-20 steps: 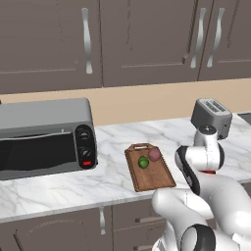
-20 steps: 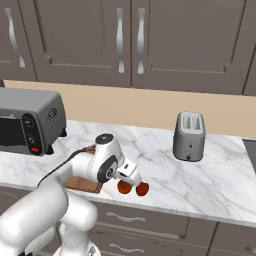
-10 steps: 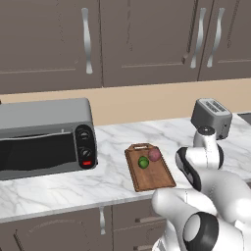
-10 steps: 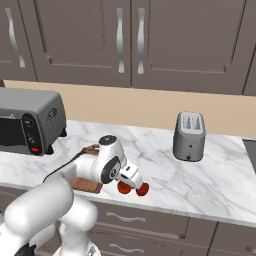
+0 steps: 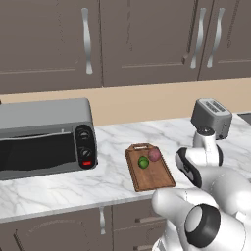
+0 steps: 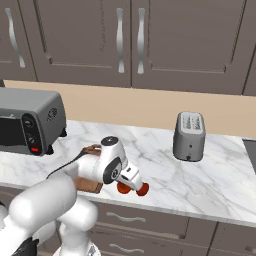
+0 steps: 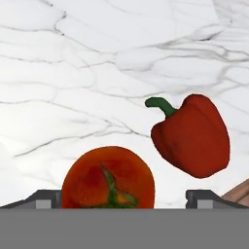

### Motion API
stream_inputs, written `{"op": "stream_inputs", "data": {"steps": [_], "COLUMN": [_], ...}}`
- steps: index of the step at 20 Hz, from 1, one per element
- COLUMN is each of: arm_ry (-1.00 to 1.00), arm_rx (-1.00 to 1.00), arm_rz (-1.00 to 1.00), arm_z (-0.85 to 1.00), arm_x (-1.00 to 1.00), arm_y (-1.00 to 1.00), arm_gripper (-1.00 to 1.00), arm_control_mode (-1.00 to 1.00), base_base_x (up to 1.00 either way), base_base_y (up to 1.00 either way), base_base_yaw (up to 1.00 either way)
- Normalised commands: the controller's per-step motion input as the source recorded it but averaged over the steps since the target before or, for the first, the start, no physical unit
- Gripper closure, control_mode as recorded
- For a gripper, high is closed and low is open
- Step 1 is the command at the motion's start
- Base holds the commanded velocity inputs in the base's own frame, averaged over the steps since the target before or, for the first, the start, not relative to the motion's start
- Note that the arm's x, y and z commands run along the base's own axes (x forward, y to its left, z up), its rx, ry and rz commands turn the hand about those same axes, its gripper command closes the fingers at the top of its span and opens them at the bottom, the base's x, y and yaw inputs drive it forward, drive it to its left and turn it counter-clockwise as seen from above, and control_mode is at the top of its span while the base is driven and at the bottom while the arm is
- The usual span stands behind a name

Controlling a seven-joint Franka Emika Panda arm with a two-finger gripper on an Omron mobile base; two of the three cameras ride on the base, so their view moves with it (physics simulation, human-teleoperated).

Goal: Place the avocado, onion, tomato, and bell pepper on the cutting board.

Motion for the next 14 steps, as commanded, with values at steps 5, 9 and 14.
{"op": "stream_inputs", "data": {"steps": [5,9,14], "arm_ry": [0.0,0.0,0.0], "arm_rx": [0.02,0.01,0.02], "arm_rz": [-0.02,-0.01,-0.01], "arm_z": [-0.08,-0.02,-0.17], "arm_x": [0.0,0.0,-0.03], "arm_y": [0.09,0.05,0.09], "arm_gripper": [-1.0,-1.0,-1.0], "arm_control_mode": [-1.0,-1.0,-1.0], "base_base_x": [0.0,0.0,0.0], "base_base_y": [0.0,0.0,0.0], "base_base_yaw": [0.0,0.0,0.0]}}
